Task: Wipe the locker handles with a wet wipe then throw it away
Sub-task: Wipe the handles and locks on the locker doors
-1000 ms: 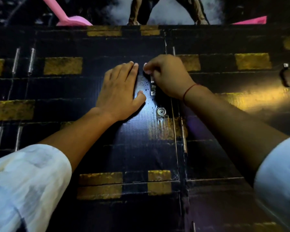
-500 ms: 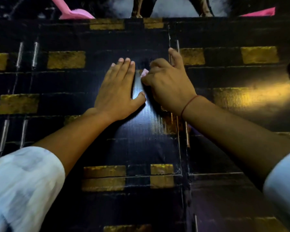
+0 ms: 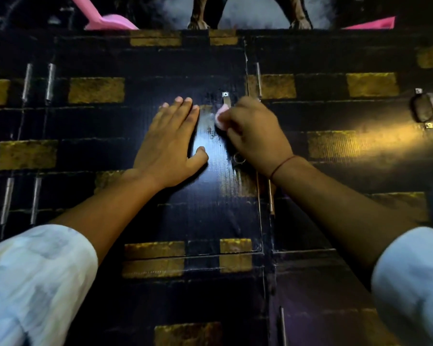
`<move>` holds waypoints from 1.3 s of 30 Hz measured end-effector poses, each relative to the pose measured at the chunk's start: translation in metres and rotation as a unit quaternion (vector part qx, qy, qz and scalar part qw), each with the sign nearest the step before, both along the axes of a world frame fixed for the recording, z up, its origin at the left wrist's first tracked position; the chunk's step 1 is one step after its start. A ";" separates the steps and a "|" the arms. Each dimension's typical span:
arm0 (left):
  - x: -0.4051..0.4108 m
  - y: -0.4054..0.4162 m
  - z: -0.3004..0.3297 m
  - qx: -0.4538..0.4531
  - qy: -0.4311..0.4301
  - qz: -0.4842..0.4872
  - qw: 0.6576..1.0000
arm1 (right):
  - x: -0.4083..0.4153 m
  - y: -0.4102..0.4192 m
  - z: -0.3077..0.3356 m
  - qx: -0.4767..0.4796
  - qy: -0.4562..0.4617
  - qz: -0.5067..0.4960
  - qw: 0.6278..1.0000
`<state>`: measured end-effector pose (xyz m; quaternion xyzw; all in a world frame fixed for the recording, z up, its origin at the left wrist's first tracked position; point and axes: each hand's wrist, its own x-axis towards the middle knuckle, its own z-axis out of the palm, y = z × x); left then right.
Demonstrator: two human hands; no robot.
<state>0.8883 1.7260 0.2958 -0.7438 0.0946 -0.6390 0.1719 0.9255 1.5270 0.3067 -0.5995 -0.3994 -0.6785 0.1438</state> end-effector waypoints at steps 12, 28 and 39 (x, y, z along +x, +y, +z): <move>-0.001 -0.001 -0.001 0.011 0.004 0.009 1.000 | -0.006 0.014 -0.009 0.028 0.070 -0.028 0.997; -0.007 -0.010 -0.064 -0.014 0.007 -0.091 0.996 | -0.009 0.008 -0.062 0.007 0.104 -0.040 0.994; -0.038 -0.036 -0.165 -0.049 0.173 -0.237 0.955 | -0.043 -0.017 -0.174 0.062 0.454 0.278 0.844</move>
